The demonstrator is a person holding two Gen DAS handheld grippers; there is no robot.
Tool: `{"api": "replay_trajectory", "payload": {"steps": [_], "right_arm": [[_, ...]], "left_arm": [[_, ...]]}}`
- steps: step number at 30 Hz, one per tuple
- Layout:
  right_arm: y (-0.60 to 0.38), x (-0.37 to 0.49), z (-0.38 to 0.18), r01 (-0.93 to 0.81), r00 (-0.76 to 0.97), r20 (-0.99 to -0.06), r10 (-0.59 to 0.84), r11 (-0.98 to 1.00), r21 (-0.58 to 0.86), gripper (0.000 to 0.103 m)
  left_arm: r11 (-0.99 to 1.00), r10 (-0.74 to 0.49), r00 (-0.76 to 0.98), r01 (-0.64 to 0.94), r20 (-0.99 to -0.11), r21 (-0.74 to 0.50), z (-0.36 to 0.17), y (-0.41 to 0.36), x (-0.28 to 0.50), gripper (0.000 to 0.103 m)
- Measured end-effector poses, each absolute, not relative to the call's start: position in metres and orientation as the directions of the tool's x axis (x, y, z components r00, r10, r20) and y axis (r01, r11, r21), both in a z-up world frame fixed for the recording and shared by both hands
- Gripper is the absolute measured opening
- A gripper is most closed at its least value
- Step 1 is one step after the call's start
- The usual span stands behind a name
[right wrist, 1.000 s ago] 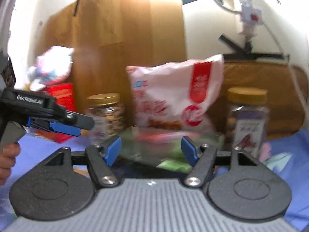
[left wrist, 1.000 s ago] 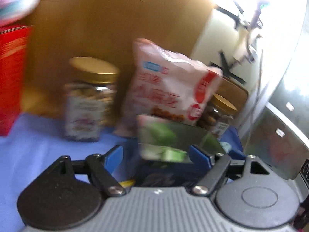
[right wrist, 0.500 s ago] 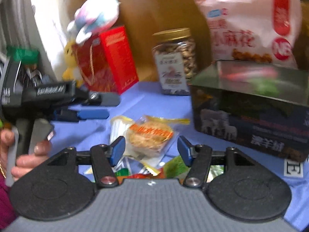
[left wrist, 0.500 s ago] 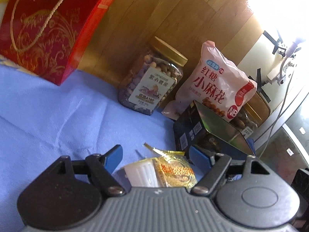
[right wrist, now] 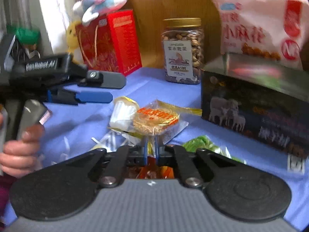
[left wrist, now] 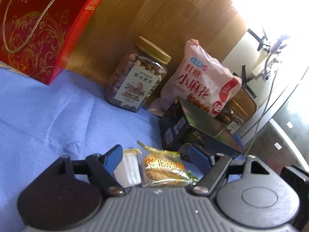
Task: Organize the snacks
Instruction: 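Grasp the clear mooncake pastry package with the right tool, then pass the mooncake pastry from the right tool while the left tool grasps it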
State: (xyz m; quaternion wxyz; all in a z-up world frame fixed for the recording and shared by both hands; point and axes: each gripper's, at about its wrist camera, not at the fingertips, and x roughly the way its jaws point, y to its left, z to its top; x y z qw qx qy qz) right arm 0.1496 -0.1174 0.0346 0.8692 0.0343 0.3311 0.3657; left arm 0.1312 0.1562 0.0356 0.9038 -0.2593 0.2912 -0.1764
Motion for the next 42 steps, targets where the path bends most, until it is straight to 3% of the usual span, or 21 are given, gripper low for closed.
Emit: {"api": "replay_trajectory", "payload": {"steps": [4, 9, 14, 16, 18, 22, 24, 27, 29, 32, 42], "right_arm": [[-0.148, 0.135, 0.041, -0.58, 0.549, -0.52, 0.654, 0.746, 0.326, 0.008], [-0.201, 0.077, 0.049, -0.586, 0.631, -0.493, 0.599, 0.785, 0.203, 0.008], [-0.225, 0.053, 0.033, -0.583, 0.59, -0.503, 0.632, 0.764, 0.276, 0.014], [-0.228, 0.052, 0.031, -0.568, 0.601, -0.498, 0.625, 0.773, 0.283, 0.042], [-0.233, 0.049, 0.03, -0.52, 0.651, -0.475, 0.592, 0.804, 0.289, 0.058], [-0.229, 0.049, 0.029, -0.526, 0.662, -0.468, 0.585, 0.808, 0.266, 0.058], [-0.218, 0.044, 0.03, -0.551, 0.678, -0.469, 0.566, 0.814, 0.185, 0.058], [-0.209, 0.039, 0.028, -0.571, 0.688, -0.472, 0.551, 0.813, 0.116, 0.058], [-0.198, 0.038, 0.021, -0.577, 0.702, -0.502, 0.506, 0.816, 0.015, 0.058], [-0.188, 0.043, 0.012, -0.567, 0.721, -0.508, 0.471, 0.822, -0.043, 0.051], [-0.185, 0.052, 0.043, -0.529, 0.816, -0.355, 0.457, 0.838, -0.137, 0.043]], "left_arm": [[0.79, -0.515, 0.748, 0.225, -0.418, -0.571, 0.043, 0.143, 0.118, 0.079], [0.778, -0.585, 0.682, 0.32, -0.439, -0.54, 0.045, 0.106, 0.101, 0.079], [0.761, -0.633, 0.599, 0.363, -0.491, -0.538, 0.039, 0.072, 0.099, 0.079], [0.754, -0.645, 0.573, 0.371, -0.505, -0.542, 0.036, 0.062, 0.098, 0.079], [0.754, -0.649, 0.56, 0.385, -0.514, -0.532, 0.037, 0.053, 0.096, 0.079], [0.768, -0.639, 0.547, 0.413, -0.541, -0.49, 0.036, 0.036, 0.092, 0.079], [0.783, -0.622, 0.544, 0.41, -0.564, -0.468, 0.032, 0.029, 0.093, 0.079], [0.782, -0.623, 0.516, 0.407, -0.588, -0.473, 0.024, 0.021, 0.098, 0.072], [0.778, -0.628, 0.495, 0.414, -0.601, -0.472, 0.019, 0.016, 0.099, 0.058], [0.772, -0.635, 0.489, 0.434, -0.598, -0.465, 0.016, 0.011, 0.096, 0.054], [0.781, -0.625, 0.598, 0.473, -0.502, -0.408, 0.062, 0.014, 0.101, 0.051]]}}
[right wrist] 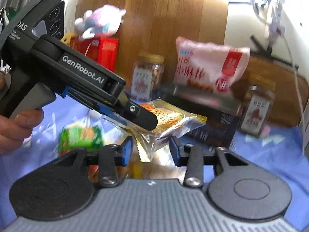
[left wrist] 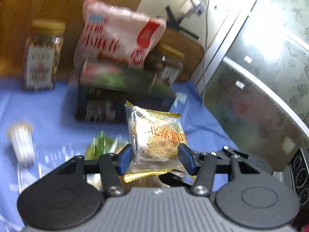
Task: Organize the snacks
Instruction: 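Pass the mooncake pastry from the right tool while the left tool grasps it, then lower the mooncake pastry into the tin box and open the left tool, then grasp the white jelly cup with the right tool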
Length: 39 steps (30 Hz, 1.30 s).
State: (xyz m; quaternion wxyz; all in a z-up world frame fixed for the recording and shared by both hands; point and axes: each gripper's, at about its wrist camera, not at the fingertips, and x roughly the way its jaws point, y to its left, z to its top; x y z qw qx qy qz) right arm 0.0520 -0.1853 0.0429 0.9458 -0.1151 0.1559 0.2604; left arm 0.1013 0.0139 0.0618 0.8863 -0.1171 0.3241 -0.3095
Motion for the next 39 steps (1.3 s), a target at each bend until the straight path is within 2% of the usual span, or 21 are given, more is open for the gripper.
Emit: {"api": "replay_trajectory", "payload": {"steps": [6, 14, 17, 18, 19, 21, 26, 28, 30, 34, 39], "right_arm": [[-0.187, 0.093, 0.06, -0.463, 0.871, -0.275, 0.408, 0.868, -0.178, 0.042], [-0.194, 0.168, 0.055, -0.381, 0.899, -0.293, 0.327, 0.912, -0.15, 0.042], [-0.195, 0.179, 0.044, -0.265, 0.936, -0.281, 0.212, 0.95, -0.165, 0.045], [-0.198, 0.18, 0.042, -0.249, 0.938, -0.287, 0.197, 0.955, -0.159, 0.049], [-0.202, 0.179, 0.041, -0.246, 0.938, -0.285, 0.197, 0.958, -0.148, 0.051], [-0.206, 0.173, 0.042, -0.249, 0.938, -0.282, 0.202, 0.958, -0.142, 0.052], [-0.202, 0.15, 0.054, -0.301, 0.935, -0.232, 0.269, 0.946, -0.117, 0.052], [-0.198, 0.141, 0.057, -0.354, 0.916, -0.233, 0.327, 0.931, -0.085, 0.053], [-0.191, 0.132, 0.057, -0.439, 0.865, -0.28, 0.416, 0.898, -0.024, 0.053], [-0.16, 0.122, 0.046, -0.579, 0.727, -0.409, 0.552, 0.812, 0.066, 0.053], [-0.12, 0.115, 0.039, -0.668, 0.598, -0.494, 0.631, 0.733, 0.128, 0.055]], "left_arm": [[0.802, -0.597, 0.648, 0.489, -0.472, -0.344, 0.093, -0.009, 0.146, 0.051], [0.84, -0.542, 0.675, 0.443, -0.5, -0.314, 0.09, -0.037, 0.218, 0.053], [0.855, -0.518, 0.662, 0.429, -0.542, -0.292, 0.078, -0.05, 0.237, 0.056], [0.858, -0.511, 0.663, 0.432, -0.546, -0.278, 0.075, -0.054, 0.238, 0.058], [0.86, -0.507, 0.668, 0.436, -0.545, -0.265, 0.074, -0.057, 0.237, 0.061], [0.857, -0.511, 0.674, 0.448, -0.534, -0.254, 0.075, -0.057, 0.231, 0.061], [0.859, -0.512, 0.716, 0.444, -0.474, -0.256, 0.097, -0.018, 0.2, 0.062], [0.872, -0.49, 0.751, 0.415, -0.443, -0.26, 0.105, 0.014, 0.181, 0.066], [0.898, -0.437, 0.787, 0.35, -0.436, -0.267, 0.107, 0.049, 0.163, 0.066], [0.937, -0.304, 0.817, 0.163, -0.49, -0.311, 0.089, 0.115, 0.138, 0.066], [0.898, -0.319, 0.787, 0.072, -0.529, -0.434, 0.056, 0.157, 0.126, 0.066]]}}
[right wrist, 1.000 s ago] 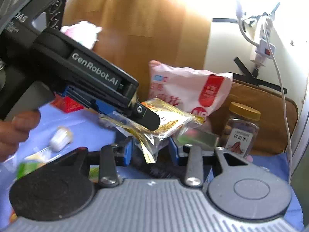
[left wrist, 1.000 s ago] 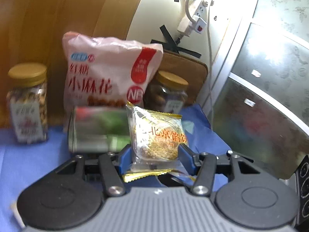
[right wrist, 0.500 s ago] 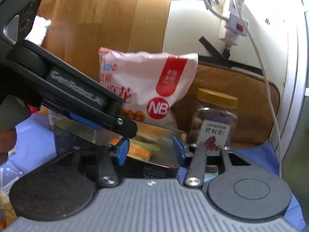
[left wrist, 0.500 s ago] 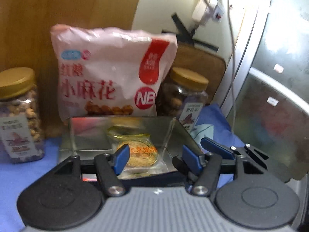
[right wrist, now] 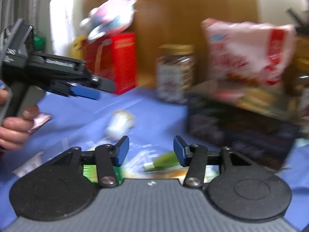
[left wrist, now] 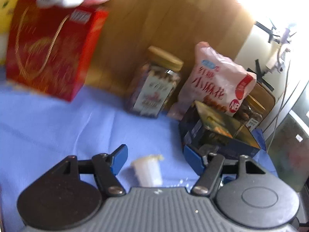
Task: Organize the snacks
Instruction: 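Grasp the white jelly cup with the right tool, then pass the jelly cup from the right tool while the left tool grasps it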
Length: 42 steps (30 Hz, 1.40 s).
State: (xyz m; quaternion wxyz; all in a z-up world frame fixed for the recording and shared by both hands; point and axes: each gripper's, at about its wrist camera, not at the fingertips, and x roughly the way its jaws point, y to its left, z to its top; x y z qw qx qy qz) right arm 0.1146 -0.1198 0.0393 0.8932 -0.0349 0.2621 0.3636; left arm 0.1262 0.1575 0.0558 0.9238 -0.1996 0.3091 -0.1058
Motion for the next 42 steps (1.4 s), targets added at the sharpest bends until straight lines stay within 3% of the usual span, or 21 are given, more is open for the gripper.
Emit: {"api": "replay_trajectory", "payload": {"steps": [11, 14, 17, 18, 21, 23, 32, 42], "right_arm": [[-0.039, 0.165, 0.03, -0.669, 0.439, -0.634, 0.636, 0.703, 0.241, 0.056], [-0.029, 0.171, 0.024, -0.664, 0.425, -0.655, 0.625, 0.707, 0.243, 0.051], [-0.021, 0.176, 0.02, -0.658, 0.409, -0.66, 0.629, 0.705, 0.264, 0.046], [-0.019, 0.176, 0.018, -0.656, 0.402, -0.663, 0.632, 0.704, 0.272, 0.04], [-0.022, 0.172, 0.019, -0.644, 0.416, -0.658, 0.627, 0.714, 0.274, 0.038], [-0.026, 0.165, 0.022, -0.64, 0.439, -0.656, 0.615, 0.726, 0.253, 0.038], [-0.063, 0.136, 0.044, -0.634, 0.617, -0.543, 0.569, 0.769, 0.085, 0.038], [-0.127, 0.164, 0.069, -0.512, 0.759, -0.405, 0.509, 0.852, 0.111, 0.038]], "left_arm": [[0.833, -0.426, 0.754, 0.111, -0.501, -0.542, 0.023, 0.162, 0.141, 0.066], [0.826, -0.445, 0.737, 0.119, -0.509, -0.551, 0.019, 0.161, 0.144, 0.066], [0.833, -0.448, 0.709, 0.11, -0.545, -0.542, 0.012, 0.156, 0.15, 0.06], [0.833, -0.453, 0.696, 0.108, -0.557, -0.543, 0.009, 0.154, 0.152, 0.059], [0.837, -0.451, 0.693, 0.109, -0.563, -0.536, 0.005, 0.151, 0.152, 0.056], [0.836, -0.458, 0.689, 0.119, -0.562, -0.536, 0.005, 0.15, 0.151, 0.048], [0.824, -0.511, 0.696, 0.231, -0.504, -0.517, 0.038, 0.113, 0.142, 0.048], [0.829, -0.547, 0.677, 0.357, -0.492, -0.43, 0.086, 0.039, 0.179, 0.048]]}}
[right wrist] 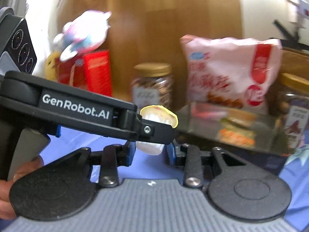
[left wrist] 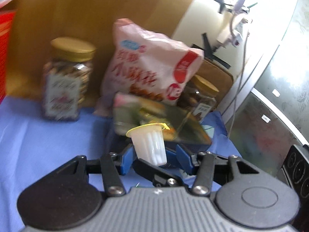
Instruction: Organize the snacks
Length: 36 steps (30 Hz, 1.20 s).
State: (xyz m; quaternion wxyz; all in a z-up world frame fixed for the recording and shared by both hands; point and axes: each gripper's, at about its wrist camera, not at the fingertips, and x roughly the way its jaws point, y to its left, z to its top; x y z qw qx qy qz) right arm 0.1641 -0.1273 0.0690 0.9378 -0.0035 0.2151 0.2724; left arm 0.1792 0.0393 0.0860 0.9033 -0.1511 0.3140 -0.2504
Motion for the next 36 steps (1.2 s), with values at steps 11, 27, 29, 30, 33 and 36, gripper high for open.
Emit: {"api": "replay_trajectory", "payload": {"steps": [11, 27, 29, 30, 33, 36], "right_arm": [[-0.156, 0.221, 0.059, -0.422, 0.819, -0.378, 0.432, 0.9, 0.114, 0.038], [-0.175, 0.183, 0.057, -0.455, 0.813, -0.35, 0.466, 0.883, 0.119, 0.04], [-0.183, 0.17, 0.051, -0.471, 0.788, -0.372, 0.49, 0.87, 0.148, 0.045], [-0.183, 0.17, 0.051, -0.471, 0.788, -0.372, 0.49, 0.87, 0.148, 0.046], [-0.2, 0.152, 0.029, -0.451, 0.722, -0.451, 0.525, 0.851, 0.269, 0.046], [-0.211, 0.143, 0.012, -0.404, 0.686, -0.494, 0.534, 0.844, 0.352, 0.046]], "left_arm": [[0.845, -0.527, 0.677, 0.355, -0.514, -0.399, 0.087, -0.008, 0.246, 0.049], [0.835, -0.531, 0.703, 0.339, -0.473, -0.433, 0.083, 0.033, 0.206, 0.058], [0.843, -0.517, 0.706, 0.322, -0.484, -0.431, 0.076, 0.044, 0.19, 0.06], [0.844, -0.515, 0.701, 0.315, -0.493, -0.435, 0.07, 0.049, 0.183, 0.06], [0.839, -0.516, 0.677, 0.276, -0.525, -0.47, 0.049, 0.06, 0.169, 0.06], [0.821, -0.533, 0.642, 0.237, -0.55, -0.519, 0.027, 0.067, 0.163, 0.06]]}}
